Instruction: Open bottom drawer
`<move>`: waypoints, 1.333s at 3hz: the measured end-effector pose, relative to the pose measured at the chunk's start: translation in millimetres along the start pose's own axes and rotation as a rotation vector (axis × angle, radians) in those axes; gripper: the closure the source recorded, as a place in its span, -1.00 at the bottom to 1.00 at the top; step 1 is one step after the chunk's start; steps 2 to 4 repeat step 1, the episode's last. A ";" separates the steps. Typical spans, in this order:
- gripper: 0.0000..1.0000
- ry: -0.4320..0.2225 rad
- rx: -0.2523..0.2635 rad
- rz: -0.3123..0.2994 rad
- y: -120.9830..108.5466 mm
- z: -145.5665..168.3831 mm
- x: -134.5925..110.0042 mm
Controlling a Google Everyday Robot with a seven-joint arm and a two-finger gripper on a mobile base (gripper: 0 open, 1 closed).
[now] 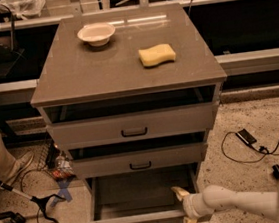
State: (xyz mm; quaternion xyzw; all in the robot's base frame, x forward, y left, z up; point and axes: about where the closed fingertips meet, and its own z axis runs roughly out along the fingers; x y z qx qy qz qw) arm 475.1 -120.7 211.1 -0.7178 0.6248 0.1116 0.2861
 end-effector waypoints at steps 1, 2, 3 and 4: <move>-1.00 -0.052 0.061 -0.011 -9.0 -49.7 10.5; -1.00 -0.052 0.061 -0.011 -9.0 -49.7 10.5; -1.00 -0.052 0.061 -0.011 -9.0 -49.7 10.5; -1.00 -0.052 0.061 -0.011 -9.0 -49.7 10.5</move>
Offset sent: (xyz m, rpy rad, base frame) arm 0.0000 0.0000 0.0000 0.0000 0.0000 0.0000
